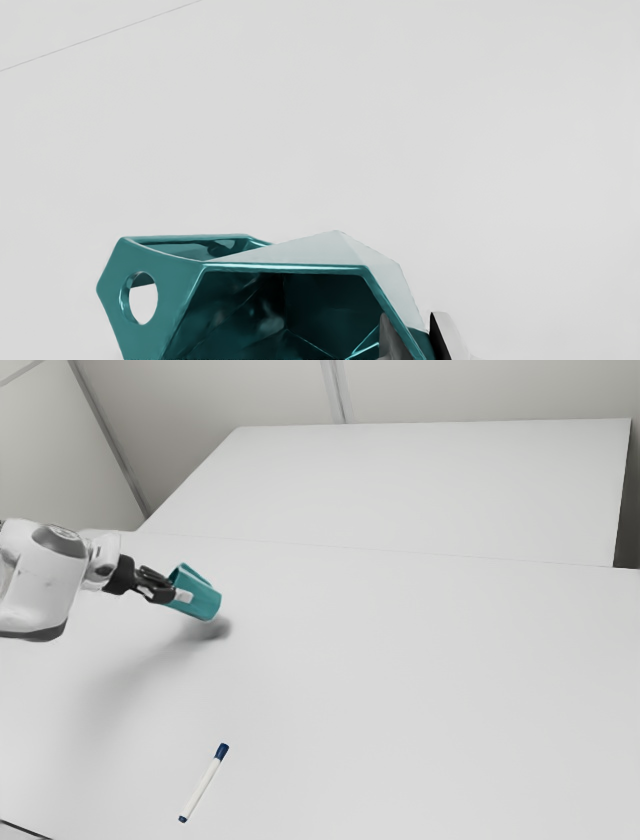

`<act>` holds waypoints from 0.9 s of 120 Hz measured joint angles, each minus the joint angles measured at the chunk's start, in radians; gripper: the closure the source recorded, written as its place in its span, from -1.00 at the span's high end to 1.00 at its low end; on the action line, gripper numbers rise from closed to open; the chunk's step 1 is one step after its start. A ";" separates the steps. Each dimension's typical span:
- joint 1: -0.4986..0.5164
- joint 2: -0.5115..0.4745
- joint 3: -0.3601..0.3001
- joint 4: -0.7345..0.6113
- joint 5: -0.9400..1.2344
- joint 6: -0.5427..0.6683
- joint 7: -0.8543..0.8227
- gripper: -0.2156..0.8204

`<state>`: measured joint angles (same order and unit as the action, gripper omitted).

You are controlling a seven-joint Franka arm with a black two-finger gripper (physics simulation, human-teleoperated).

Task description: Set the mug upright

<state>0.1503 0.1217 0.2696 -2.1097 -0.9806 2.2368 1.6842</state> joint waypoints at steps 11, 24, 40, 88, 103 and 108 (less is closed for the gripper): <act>-0.020 -0.066 -0.018 -0.038 0.203 0.008 -0.097 -0.91; -0.030 -0.148 -0.045 -0.100 0.436 0.013 -0.238 -0.92; -0.019 -0.178 -0.091 -0.127 0.674 0.018 -0.430 -0.92; -0.114 -0.161 -0.142 -0.122 1.053 0.023 -0.964 -0.92; -0.140 -0.146 -0.143 -0.121 1.070 0.032 -1.082 -0.92; -0.147 -0.140 -0.144 -0.118 1.072 0.034 -1.117 -0.92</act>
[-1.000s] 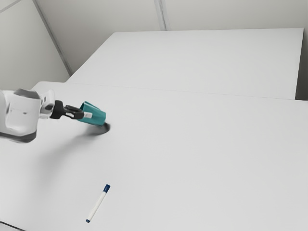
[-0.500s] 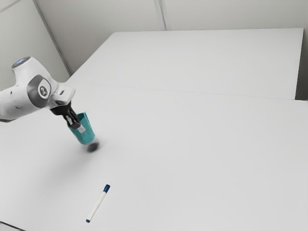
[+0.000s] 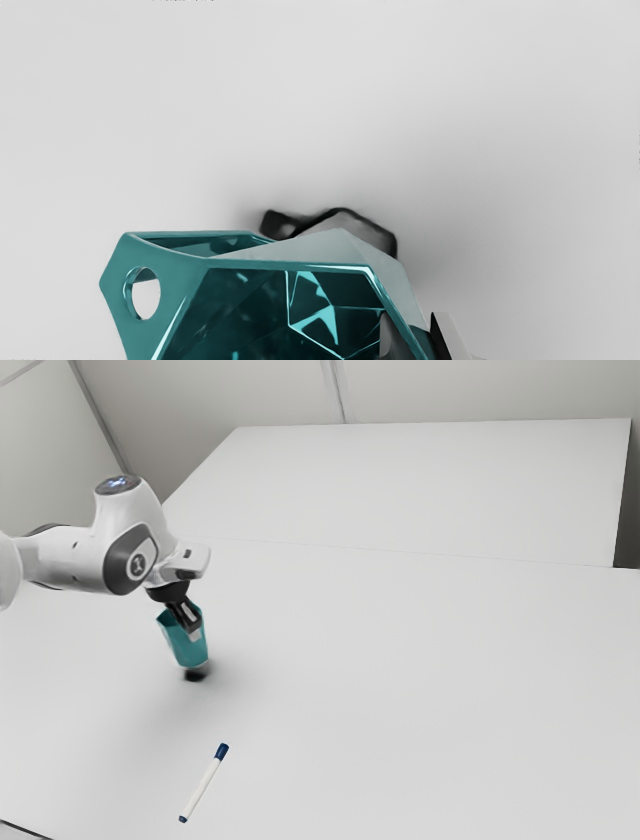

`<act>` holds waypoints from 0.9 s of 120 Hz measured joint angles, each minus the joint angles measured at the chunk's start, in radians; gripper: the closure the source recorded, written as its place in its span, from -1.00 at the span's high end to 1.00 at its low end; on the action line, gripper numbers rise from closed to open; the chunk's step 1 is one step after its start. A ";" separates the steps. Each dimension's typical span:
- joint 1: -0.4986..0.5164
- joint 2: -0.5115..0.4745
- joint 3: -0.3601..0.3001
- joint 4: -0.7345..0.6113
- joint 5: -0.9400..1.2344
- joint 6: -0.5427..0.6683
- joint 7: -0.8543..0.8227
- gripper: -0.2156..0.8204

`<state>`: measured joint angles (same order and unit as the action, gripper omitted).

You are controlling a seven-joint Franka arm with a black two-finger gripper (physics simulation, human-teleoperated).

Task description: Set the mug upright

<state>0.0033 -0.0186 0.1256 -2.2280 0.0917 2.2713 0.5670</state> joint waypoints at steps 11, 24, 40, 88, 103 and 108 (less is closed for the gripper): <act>-0.017 0.026 -0.001 0.016 0.000 0.007 -0.070 -0.92; -0.038 0.045 -0.002 0.031 -0.002 0.013 -0.144 -0.92; -0.059 0.049 -0.022 0.035 -0.003 0.016 -0.225 -0.92; -0.130 0.073 -0.038 0.034 -0.007 0.011 -0.401 -0.92; -0.119 0.081 -0.045 0.035 -0.007 0.010 -0.437 -0.92; -0.121 0.082 -0.046 0.035 -0.007 0.010 -0.448 -0.92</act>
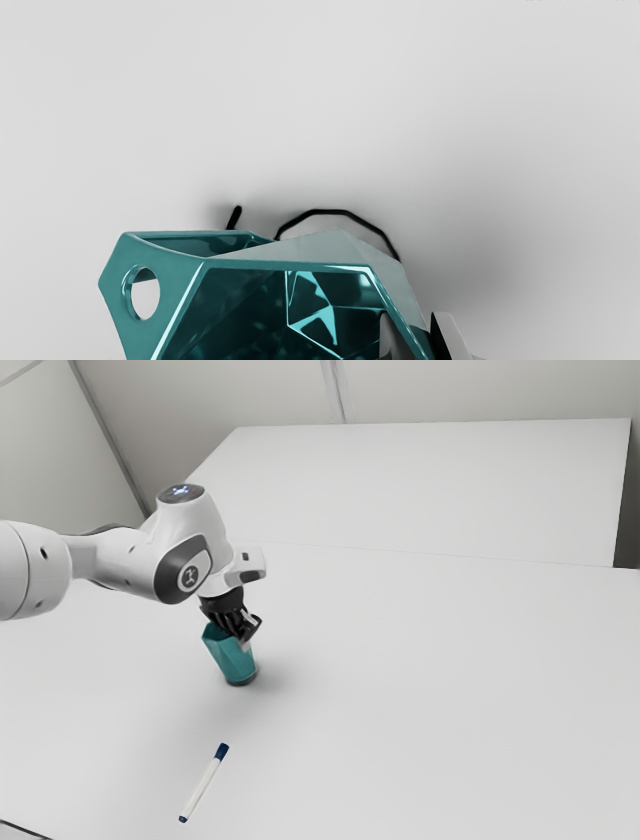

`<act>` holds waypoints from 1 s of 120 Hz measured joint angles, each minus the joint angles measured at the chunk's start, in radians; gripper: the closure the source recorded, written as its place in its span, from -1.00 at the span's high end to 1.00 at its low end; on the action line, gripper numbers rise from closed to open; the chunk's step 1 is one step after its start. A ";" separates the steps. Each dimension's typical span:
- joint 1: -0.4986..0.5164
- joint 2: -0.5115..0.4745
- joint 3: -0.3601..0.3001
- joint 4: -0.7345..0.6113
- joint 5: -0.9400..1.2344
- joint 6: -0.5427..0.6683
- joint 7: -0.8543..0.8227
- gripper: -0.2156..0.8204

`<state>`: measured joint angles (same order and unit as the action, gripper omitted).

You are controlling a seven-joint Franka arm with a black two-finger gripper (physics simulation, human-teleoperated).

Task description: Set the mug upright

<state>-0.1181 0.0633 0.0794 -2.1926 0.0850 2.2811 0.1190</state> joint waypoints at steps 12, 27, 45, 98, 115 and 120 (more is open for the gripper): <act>-0.012 0.003 -0.001 0.000 0.000 -0.002 -0.023 -0.90; -0.020 0.006 -0.001 0.000 -0.012 -0.005 -0.039 -0.62; -0.016 0.003 -0.001 0.000 -0.018 -0.007 -0.052 -0.31; -0.005 -0.085 -0.013 0.067 -0.020 -0.045 -0.074 0.30; -0.003 -0.068 -0.018 0.202 -0.021 -0.116 -0.070 0.44; -0.003 -0.056 -0.019 0.248 -0.021 -0.143 -0.064 0.47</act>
<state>-0.1213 0.0075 0.0604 -1.9443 0.0638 2.1380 0.0547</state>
